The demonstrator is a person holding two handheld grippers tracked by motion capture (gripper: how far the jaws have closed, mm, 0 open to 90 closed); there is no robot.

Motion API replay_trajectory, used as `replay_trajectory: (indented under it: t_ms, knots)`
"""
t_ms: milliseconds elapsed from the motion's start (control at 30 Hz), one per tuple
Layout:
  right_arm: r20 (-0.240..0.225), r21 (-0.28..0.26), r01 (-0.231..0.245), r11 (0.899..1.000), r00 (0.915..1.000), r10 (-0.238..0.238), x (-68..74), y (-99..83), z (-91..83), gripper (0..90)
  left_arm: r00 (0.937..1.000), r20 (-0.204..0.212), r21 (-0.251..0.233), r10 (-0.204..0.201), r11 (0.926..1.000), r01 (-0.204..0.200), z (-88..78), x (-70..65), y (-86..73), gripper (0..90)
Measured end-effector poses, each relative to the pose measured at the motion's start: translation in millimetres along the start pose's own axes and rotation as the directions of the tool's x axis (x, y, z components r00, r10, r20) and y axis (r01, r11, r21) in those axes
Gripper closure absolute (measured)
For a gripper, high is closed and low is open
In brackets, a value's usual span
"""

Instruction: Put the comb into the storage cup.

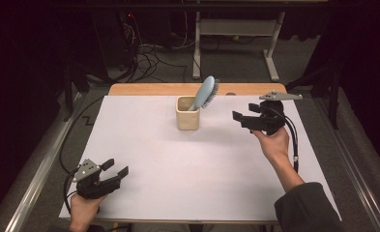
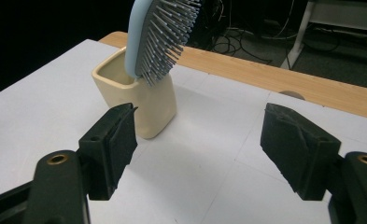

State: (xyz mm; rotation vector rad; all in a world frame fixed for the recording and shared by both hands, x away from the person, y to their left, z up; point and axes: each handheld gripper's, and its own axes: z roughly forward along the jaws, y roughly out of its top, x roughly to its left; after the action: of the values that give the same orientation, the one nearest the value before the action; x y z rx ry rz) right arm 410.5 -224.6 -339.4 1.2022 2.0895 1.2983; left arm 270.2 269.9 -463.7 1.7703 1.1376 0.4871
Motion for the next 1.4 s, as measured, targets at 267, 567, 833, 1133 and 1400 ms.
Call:
replay_trajectory:
  t_ms: [267,567,833,1133,1400]
  knots:
    - [0.002,0.002,-0.003,1.000,1.0000,0.003,-2.2,-3.7,-4.1,27.5,1.0000,-0.001,0.001,0.000,1.0000,0.000,0.1,-0.1,0.0,34.1]
    - [0.003,0.000,-0.006,1.000,1.0000,0.006,-4.5,-7.4,-8.3,27.6,1.0000,-0.001,0.000,0.000,1.0000,0.000,0.1,-0.1,0.0,34.1]
    - [0.007,-0.005,-0.010,1.000,0.9999,0.010,-7.3,-10.3,-14.5,27.6,1.0000,-0.002,0.002,0.001,1.0000,-0.001,0.5,-0.3,0.0,34.1]
    - [0.015,-0.007,-0.015,1.000,0.9998,0.015,-11.2,-14.5,-21.2,27.6,1.0000,-0.003,0.003,0.001,1.0000,-0.001,0.6,-0.3,0.0,34.1]
    - [0.018,-0.011,-0.021,1.000,0.9996,0.022,-13.7,-17.5,-24.4,27.6,1.0000,-0.003,0.002,-0.001,1.0000,0.001,0.9,0.0,-0.1,34.1]
